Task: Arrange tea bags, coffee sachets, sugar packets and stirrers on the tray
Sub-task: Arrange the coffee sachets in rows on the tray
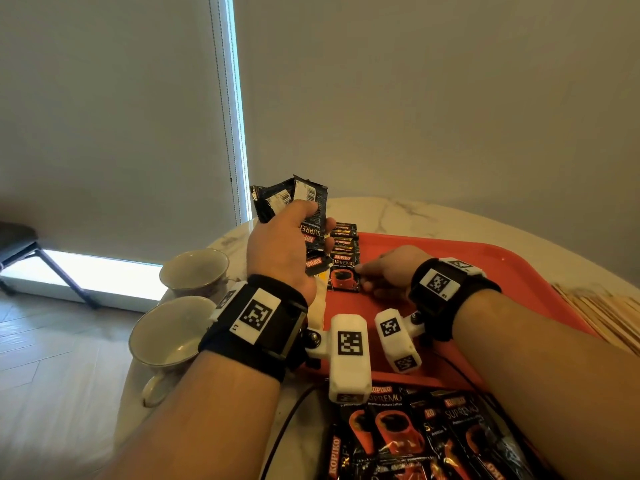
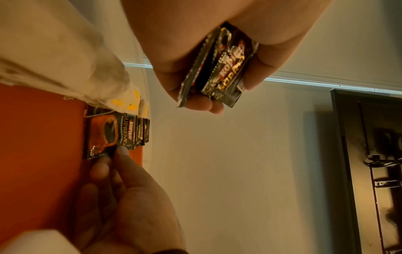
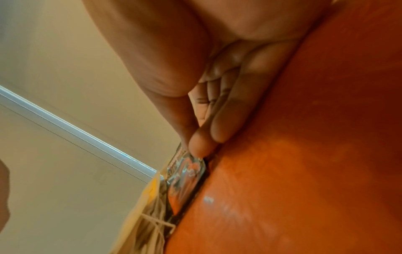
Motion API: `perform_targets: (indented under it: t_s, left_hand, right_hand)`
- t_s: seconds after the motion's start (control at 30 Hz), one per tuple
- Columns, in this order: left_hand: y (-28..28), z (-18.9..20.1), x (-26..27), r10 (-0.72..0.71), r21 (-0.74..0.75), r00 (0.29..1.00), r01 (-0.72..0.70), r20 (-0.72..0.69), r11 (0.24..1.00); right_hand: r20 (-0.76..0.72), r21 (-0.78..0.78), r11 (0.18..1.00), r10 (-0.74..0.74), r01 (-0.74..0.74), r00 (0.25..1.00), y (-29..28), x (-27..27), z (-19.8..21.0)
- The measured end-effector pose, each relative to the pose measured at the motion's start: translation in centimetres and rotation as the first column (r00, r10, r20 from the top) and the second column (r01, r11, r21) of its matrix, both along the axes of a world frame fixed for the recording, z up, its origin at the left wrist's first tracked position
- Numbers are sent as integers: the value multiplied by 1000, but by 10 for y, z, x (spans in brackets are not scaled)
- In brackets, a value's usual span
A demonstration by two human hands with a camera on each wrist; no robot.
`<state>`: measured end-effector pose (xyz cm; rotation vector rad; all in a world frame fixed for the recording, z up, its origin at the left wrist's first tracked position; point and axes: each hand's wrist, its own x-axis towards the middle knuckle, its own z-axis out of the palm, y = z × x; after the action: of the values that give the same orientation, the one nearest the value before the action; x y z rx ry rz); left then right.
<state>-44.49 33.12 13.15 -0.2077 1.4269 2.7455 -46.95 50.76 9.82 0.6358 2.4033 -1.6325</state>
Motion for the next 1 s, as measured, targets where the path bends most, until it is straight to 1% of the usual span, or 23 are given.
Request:
perform_targets:
  t_s: [0.1,0.17,0.2,0.27,0.3,0.37,0.43,0.5,0.57,0.6,0.67,0.77,0.8,0.83,0.9,1.0]
  left_hand:
    - [0,0,1,-56,38,998,56,-6,998]
    - [2,-1,1,-100,41,995,100,-13,994]
    - [3,-2,1,-113,31,993,114,-14,993]
    - [6,-2,3,-140,-9,990,140,-9,990]
    - [7,-2,3,-156,-28,988,156,-6,987]
    - [10,-3,4,-187,-70,982,186,-5,980]
    - [12,-5,5,-203,-131,979,199,-15,971]
    - [14,-6,8,-220,-167,975,211,-37,963]
    - [16,-7,9,-221,-175,974,211,-43,962]
    - [16,-7,9,-215,-163,976,207,-37,965]
    - [15,-5,8,-178,-113,984,175,-14,978]
    - [13,-4,3,-92,-49,995,93,22,994]
    - [12,-5,2,-75,-41,997,76,30,996]
    - [11,-6,0,-63,-42,997,64,38,997]
    - [11,-9,-2,-55,-48,997,58,49,997]
    - [12,-9,-2,-83,-40,996,85,45,996]
  right_hand:
    - [-12,-69,997,-26,25,1000,-1,2,2]
    - [-52,-154,986,-71,62,996,0,6,5]
    - [-96,-208,975,-93,71,991,2,9,7]
    - [-234,-310,949,-132,55,963,7,16,13]
    - [-303,-348,937,-143,30,942,10,21,16]
    - [-391,-413,909,-121,-57,913,14,32,21]
    - [-427,-434,887,-50,-157,903,13,41,25]
    - [-457,-399,890,15,-220,889,8,47,27]
    - [-489,-374,899,18,-229,872,4,48,27]
    - [-497,-394,893,-7,-219,868,4,47,27]
    - [-504,-506,839,-102,-198,858,5,45,29]
    - [-513,-689,695,-271,-203,814,11,41,33]
    - [-528,-712,667,-304,-218,793,12,41,33]
    - [-555,-713,658,-317,-243,769,13,41,34]
    - [-627,-657,691,-281,-300,726,12,40,33]
    - [-715,-497,798,-155,-341,681,6,38,28]
